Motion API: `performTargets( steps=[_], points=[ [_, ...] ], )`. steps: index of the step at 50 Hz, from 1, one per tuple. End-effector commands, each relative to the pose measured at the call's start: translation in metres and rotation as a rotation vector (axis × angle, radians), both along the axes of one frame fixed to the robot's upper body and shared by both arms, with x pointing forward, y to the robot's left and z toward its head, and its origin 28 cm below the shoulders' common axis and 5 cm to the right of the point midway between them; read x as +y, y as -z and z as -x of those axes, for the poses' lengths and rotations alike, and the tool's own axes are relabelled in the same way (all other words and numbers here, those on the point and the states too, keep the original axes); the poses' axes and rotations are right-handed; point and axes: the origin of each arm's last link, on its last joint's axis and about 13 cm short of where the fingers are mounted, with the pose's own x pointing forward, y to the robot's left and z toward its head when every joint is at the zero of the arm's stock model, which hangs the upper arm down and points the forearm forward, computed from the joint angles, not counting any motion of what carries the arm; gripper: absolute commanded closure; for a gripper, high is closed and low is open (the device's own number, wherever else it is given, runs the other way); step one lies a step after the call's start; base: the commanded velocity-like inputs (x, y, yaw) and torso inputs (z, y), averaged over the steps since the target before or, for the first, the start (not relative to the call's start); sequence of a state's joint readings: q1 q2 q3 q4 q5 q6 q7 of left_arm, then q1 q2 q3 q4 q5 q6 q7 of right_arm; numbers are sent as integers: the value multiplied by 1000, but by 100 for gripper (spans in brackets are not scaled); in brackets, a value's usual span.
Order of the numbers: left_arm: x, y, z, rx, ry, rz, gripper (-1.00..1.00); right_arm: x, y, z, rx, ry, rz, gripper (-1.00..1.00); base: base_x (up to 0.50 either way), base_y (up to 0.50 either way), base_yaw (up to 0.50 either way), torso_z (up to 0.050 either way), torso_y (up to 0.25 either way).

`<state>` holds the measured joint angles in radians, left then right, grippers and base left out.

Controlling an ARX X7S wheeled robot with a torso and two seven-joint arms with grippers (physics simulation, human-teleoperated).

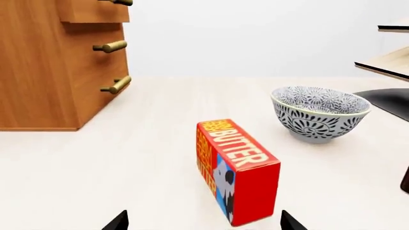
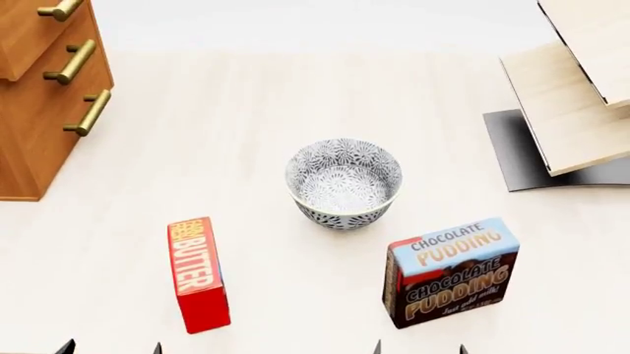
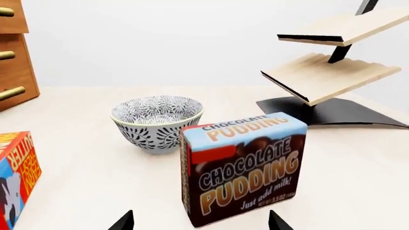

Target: Close the top drawer of the cabinet and put the bowl on top of it.

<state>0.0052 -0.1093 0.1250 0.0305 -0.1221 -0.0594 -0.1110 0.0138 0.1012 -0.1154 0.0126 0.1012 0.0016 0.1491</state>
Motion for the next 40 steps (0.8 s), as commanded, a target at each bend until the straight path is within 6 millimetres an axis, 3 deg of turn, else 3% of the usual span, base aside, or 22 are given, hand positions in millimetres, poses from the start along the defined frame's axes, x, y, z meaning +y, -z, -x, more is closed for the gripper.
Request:
performTargets(
  steps=[1,5,7,8,10,11,14,15,16,17,18,19,21,24,25,26,31,40],
  points=[
    [0,1,1,7,2,-8,-100,0,0,0,5,3,1,-100,0,0,0,50,0],
    [0,1,-3,48,-69,-5,-100,0,1,-1,22,19,-29,-100,0,0,0,44,0],
    [2,-7,-1,93,-79,25,-100,-1,0,-2,90,19,-146,-100,0,0,0,0,0],
    [3,-13,-1,120,-78,60,-100,-1,-3,-3,107,32,-150,-100,0,0,0,0,0],
    [5,-30,-4,156,-38,74,-100,-4,-27,-6,115,-7,-179,-100,0,0,0,0,0],
    [5,-30,-3,156,-38,74,-100,-4,-27,-6,115,-7,-179,-100,0,0,0,0,0],
    [13,-55,1,123,-74,13,-100,-11,-71,-3,144,-50,-172,-100,0,0,0,0,0],
    [13,-56,1,123,-74,13,-100,-11,-71,-3,144,-50,-172,-100,0,0,0,0,0],
    [18,-82,3,98,-65,-13,-100,-16,-101,-1,114,-70,-134,-100,0,0,0,0,0],
    [20,-92,3,104,-60,-32,-100,-19,-109,2,140,-65,-125,-100,0,0,0,0,0],
    [30,-141,-3,-44,-41,-40,-100,-35,-160,4,-14,25,-117,-100,0,0,0,0,0],
    [33,-158,0,-38,-37,-34,-100,-38,-171,15,15,-17,-119,-100,0,0,0,0,0],
    [39,-159,4,110,-36,-63,-100,-43,-180,20,59,-20,-100,-100,0,0,0,0,0],
    [53,-176,4,45,-78,-88,-100,-60,-202,28,24,-9,-105,-100,0,0,0,0,0],
    [76,-203,14,-26,-100,-112,-100,-97,-206,47,-41,144,-13,-100,0,0,0,0,0],
    [83,-206,17,-42,-141,-87,-100,-102,-218,47,-43,155,12,-100,0,0,0,0,0],
    [85,-206,18,-47,-142,-79,-100,-101,-203,50,-41,150,8,-100,0,0,0,0,0],
    [87,-205,21,-38,-149,-70,-100,-100,-202,53,-36,140,0,-100,0,0,0,0,0]
  ],
)
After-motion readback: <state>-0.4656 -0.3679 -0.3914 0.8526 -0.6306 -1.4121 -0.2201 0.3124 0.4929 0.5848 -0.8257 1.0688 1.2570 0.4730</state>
